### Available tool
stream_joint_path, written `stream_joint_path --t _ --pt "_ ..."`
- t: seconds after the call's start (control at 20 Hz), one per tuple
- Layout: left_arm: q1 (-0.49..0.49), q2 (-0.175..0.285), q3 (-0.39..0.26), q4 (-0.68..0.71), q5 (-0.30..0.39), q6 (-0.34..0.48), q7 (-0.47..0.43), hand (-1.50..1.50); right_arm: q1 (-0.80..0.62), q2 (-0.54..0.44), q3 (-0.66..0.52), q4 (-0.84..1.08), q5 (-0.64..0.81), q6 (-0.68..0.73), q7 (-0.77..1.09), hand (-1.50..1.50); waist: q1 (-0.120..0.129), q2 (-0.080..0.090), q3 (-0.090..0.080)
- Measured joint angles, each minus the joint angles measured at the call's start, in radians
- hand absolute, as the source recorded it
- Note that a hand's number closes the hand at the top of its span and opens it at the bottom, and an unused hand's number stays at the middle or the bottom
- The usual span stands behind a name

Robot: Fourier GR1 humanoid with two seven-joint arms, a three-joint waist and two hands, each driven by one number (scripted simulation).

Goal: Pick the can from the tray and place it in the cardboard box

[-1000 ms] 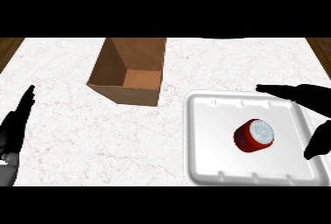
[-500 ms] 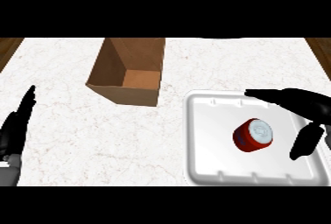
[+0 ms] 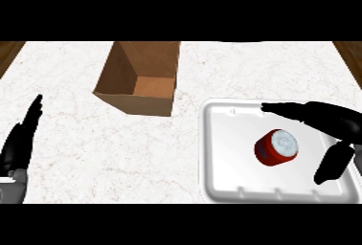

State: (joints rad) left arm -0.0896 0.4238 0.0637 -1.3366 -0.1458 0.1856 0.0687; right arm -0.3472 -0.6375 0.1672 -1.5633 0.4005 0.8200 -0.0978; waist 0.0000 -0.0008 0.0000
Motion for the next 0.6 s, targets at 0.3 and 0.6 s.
stream_joint_path --t 0.3,0.6 --pt "-0.003 -0.009 0.031 0.022 -0.012 -0.022 -0.022 0.0 0.017 0.059 -0.015 -0.105 0.005 0.082 0.114 -1.5 0.0 0.0 0.0" --pt "-0.003 -0.017 0.051 0.013 -0.023 -0.037 -0.021 0.0 0.049 0.112 0.015 -0.129 0.084 0.096 0.194 -1.5 0.001 0.0 0.0"
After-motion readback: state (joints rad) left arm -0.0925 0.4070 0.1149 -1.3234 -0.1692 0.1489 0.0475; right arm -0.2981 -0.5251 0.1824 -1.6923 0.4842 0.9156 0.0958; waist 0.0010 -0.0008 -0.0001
